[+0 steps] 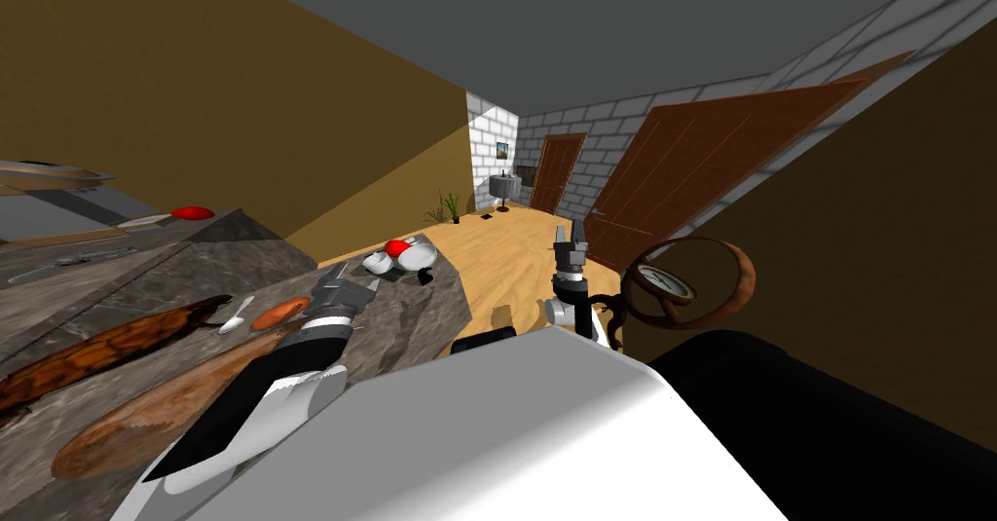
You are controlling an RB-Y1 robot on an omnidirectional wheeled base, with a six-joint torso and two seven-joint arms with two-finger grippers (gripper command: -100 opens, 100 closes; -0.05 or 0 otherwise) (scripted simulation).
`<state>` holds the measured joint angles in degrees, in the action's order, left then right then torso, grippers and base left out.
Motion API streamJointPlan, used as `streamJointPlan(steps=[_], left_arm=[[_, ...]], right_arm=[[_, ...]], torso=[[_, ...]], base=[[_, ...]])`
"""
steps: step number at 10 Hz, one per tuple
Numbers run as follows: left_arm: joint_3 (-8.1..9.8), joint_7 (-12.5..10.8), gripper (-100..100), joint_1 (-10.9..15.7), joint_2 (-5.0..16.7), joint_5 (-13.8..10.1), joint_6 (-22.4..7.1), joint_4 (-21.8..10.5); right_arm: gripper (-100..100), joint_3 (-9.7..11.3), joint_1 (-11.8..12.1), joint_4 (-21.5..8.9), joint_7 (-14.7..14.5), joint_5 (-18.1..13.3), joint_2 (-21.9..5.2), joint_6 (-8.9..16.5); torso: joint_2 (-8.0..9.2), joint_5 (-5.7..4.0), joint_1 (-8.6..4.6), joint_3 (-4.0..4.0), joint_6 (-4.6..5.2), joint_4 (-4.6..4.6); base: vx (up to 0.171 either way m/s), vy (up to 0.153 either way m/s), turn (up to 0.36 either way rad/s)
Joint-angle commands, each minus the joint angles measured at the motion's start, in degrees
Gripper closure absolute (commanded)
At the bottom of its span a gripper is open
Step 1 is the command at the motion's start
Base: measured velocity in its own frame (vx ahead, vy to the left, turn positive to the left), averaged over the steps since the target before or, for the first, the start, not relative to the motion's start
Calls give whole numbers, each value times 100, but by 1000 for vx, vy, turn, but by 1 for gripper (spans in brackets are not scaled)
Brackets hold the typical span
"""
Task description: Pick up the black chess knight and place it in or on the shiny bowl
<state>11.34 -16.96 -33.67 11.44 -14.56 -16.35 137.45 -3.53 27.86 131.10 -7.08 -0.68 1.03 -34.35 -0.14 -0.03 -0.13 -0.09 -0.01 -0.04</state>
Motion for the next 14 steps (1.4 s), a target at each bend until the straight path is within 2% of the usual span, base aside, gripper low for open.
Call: streamJointPlan(steps=[1,2,3,4,5,6,9,10,11,12,13,14], left_arm=[[55,-145,-100,-39,7,-45,-286,18],[55,-145,-100,-39,7,-45,-373,18],[123,-281,-100,-64,34,-99,-580,34],[123,-281,-100,-64,34,-99,-665,34],[191,-417,-100,-89,63,-152,-858,47],[191,-417,-100,-89,63,-152,-955,47],[324,-683,-100,-135,132,-256,-1465,67],[324,-683,-100,-135,132,-256,-1525,67],[388,-812,-100,-158,172,-307,-1765,75],[388,-812,-100,-158,172,-307,-1802,75],[451,-937,-100,-179,215,-356,-2019,82],[451,-937,-100,-179,215,-356,-2072,82]], right_arm=[[0,0,0,0,0,0,0,0],[0,0,0,0,0,0,0,0],[0,0,0,0,0,0,0,0],[0,0,0,0,0,0,0,0],[0,0,0,0,0,0,0,0],[0,0,0,0,0,0,0,0],[0,0,0,0,0,0,0,0],[0,0,0,0,0,0,0,0],[0,0,0,0,0,0,0,0],[0,0,0,0,0,0,0,0],[0,0,0,0,0,0,0,0],[0,0,0,0,0,0,0,0]], torso=[[0,0,0,0,0,0],[-4,-1,-4,-2,1,-1],[-2,-1,-2,-1,0,-1],[-3,0,-1,-1,1,0],[-1,0,0,0,0,0],[-2,-1,-6,-1,1,0],[-1,0,-1,-1,0,0],[-3,0,-2,-2,1,-1],[-1,0,1,-1,-1,0],[-2,0,0,-1,0,0],[0,0,0,0,0,0],[0,-1,-3,0,0,0]], base=[[57,-45,-64],[48,-35,-29],[52,-31,-63],[45,-31,-32],[50,-51,-72],[43,-37,-29],[52,-36,-52],[47,-27,-32],[56,-32,-62],[44,-32,-26],[45,-40,-60],[39,-26,-28]])
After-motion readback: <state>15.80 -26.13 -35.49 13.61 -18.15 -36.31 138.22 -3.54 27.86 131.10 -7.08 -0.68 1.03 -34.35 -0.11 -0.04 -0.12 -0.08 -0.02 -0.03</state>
